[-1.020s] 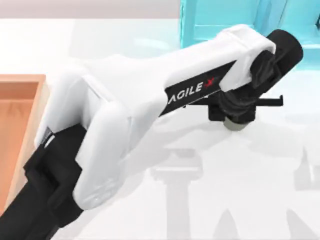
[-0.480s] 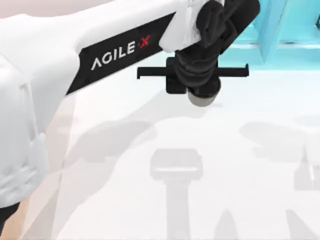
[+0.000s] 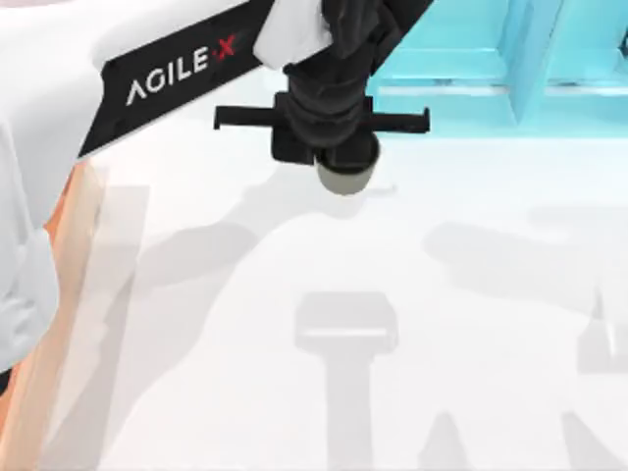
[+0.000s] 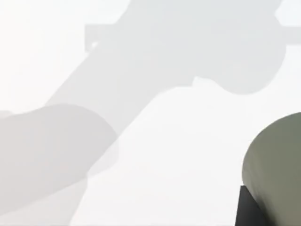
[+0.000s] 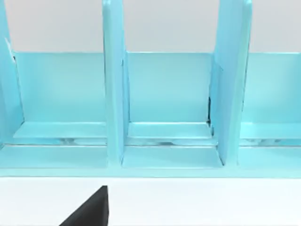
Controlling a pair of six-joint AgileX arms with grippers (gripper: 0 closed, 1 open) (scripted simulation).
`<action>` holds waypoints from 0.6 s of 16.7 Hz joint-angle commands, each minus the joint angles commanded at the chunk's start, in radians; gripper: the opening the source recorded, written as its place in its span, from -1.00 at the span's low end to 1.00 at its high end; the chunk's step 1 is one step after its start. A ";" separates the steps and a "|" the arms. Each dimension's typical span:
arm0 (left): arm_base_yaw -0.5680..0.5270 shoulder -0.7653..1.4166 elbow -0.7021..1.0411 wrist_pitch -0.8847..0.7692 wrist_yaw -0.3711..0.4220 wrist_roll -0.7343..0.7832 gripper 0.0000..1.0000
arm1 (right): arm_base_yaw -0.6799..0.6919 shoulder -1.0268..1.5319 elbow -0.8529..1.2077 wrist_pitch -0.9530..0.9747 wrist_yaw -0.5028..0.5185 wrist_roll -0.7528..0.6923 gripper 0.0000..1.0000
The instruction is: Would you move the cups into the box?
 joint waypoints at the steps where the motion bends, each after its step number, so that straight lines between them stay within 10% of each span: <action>1: 0.051 -0.014 -0.013 -0.017 0.010 0.050 -1.00 | 0.000 0.000 0.000 0.000 0.000 0.000 1.00; 10: 0.769 -0.237 -0.208 -0.195 0.153 0.723 -1.00 | 0.000 0.000 0.000 0.000 0.000 0.000 1.00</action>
